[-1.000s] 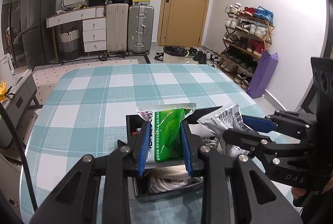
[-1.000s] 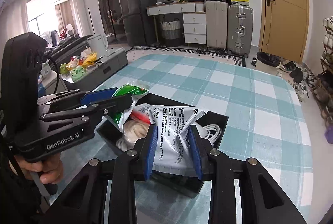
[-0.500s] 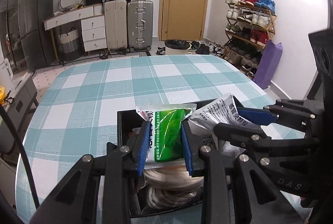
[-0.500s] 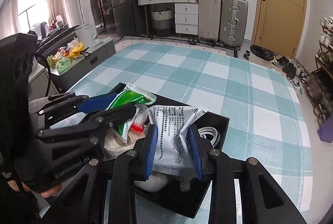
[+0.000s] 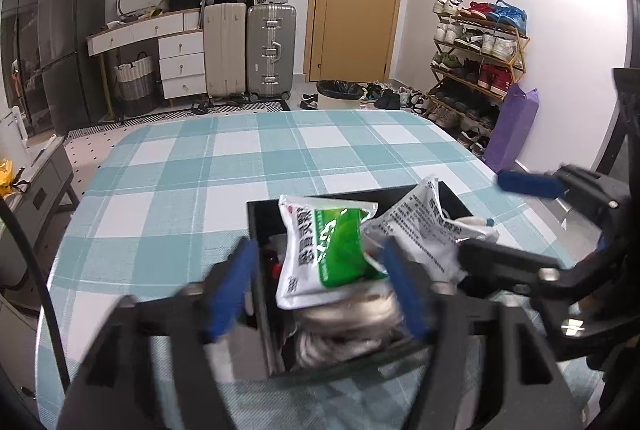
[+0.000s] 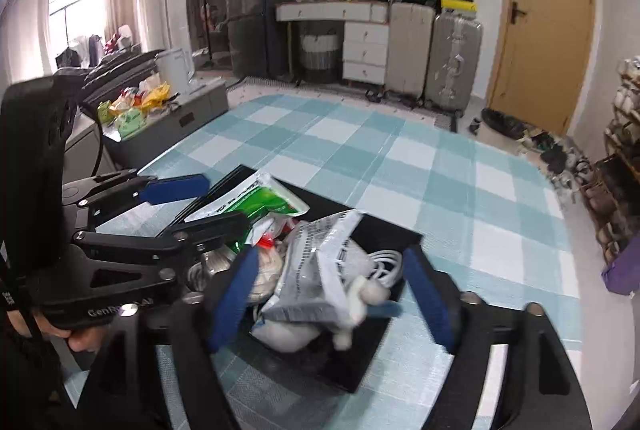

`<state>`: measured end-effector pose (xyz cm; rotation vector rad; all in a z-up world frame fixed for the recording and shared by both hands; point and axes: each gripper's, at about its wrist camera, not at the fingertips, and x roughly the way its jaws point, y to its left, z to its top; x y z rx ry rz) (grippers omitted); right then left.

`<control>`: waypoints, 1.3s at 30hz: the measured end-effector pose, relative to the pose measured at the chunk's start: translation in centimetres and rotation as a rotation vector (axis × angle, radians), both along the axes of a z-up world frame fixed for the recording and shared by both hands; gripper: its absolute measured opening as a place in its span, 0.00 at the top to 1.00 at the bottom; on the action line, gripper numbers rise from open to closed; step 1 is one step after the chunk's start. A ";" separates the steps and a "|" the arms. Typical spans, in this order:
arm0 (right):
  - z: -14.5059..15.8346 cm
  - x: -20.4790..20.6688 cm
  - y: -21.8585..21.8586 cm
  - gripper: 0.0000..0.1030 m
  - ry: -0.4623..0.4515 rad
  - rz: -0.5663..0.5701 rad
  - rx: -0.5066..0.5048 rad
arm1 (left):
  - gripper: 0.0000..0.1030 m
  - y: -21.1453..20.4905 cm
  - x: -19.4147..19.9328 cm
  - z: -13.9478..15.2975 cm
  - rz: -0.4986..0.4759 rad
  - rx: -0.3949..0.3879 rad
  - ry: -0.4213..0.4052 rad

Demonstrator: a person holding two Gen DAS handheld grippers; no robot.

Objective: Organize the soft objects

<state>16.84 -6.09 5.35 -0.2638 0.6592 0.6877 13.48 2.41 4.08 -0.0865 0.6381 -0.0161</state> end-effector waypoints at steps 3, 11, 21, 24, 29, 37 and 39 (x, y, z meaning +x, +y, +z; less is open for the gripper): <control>0.6 -1.1 -1.1 0.01 -0.043 0.004 0.033 | 0.00 0.2 -1.6 0.6 0.029 0.017 -0.056; 1.1 -3.5 -3.6 0.01 -0.087 -0.029 0.124 | 0.00 0.7 -4.1 1.5 0.051 0.047 -0.104; 0.8 -6.7 -4.8 0.01 -0.161 -0.018 0.225 | 0.00 -0.5 -6.1 0.8 0.048 0.097 -0.141; 0.6 -7.5 -4.8 0.01 -0.197 -0.011 0.239 | 0.00 -0.6 -6.5 0.4 0.049 0.084 -0.152; 0.1 -7.8 -4.8 0.01 -0.187 -0.003 0.246 | 0.00 -0.3 -6.8 -0.2 0.057 0.043 -0.174; -1.0 -7.4 -5.2 0.01 -0.182 -0.014 0.246 | 0.00 0.2 -7.0 -0.7 0.088 0.024 -0.210; -1.3 -7.4 -5.3 0.01 -0.182 -0.018 0.253 | 0.00 0.3 -7.0 -0.9 0.091 0.026 -0.214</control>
